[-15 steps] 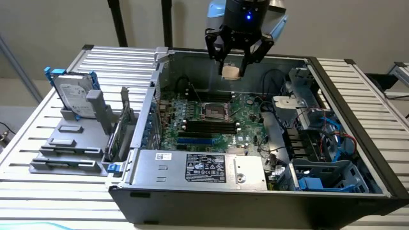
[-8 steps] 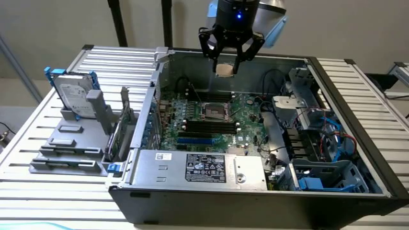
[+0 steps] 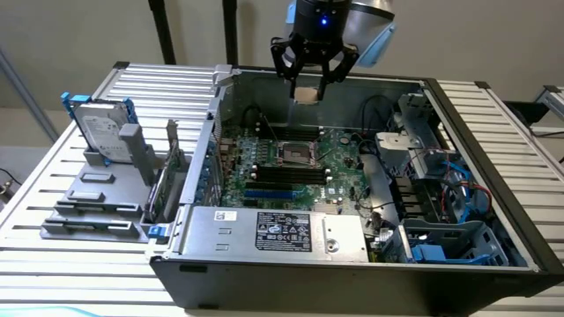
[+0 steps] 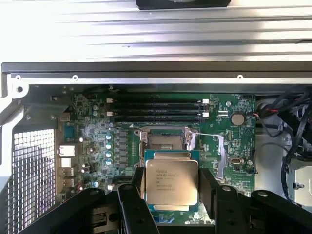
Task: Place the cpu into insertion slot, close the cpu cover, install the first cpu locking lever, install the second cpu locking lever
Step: 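Place the cpu into insertion slot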
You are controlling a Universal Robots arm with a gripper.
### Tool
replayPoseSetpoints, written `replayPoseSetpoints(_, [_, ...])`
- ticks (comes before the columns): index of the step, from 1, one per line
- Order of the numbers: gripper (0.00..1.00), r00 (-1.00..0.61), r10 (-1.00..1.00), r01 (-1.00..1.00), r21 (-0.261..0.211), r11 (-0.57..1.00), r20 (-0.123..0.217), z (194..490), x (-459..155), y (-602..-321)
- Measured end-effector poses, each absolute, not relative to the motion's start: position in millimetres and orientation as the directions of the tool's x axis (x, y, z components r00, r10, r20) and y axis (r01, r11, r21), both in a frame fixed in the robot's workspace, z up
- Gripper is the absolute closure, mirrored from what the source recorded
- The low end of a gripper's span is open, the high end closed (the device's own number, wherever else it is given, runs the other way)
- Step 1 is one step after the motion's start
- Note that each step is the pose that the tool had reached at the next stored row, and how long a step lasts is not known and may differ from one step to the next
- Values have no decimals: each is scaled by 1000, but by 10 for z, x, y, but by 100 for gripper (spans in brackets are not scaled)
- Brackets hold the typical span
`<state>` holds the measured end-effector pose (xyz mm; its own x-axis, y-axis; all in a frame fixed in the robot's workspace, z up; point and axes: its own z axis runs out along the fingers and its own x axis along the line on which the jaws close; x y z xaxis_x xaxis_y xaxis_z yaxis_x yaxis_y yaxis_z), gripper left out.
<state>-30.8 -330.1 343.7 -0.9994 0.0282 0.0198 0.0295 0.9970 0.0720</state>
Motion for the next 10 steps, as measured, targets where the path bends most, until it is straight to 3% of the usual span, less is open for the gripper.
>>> replayPoseSetpoints(10, [46, -984, 175, 177, 70, 982, 39, 3426, -309, -3300])
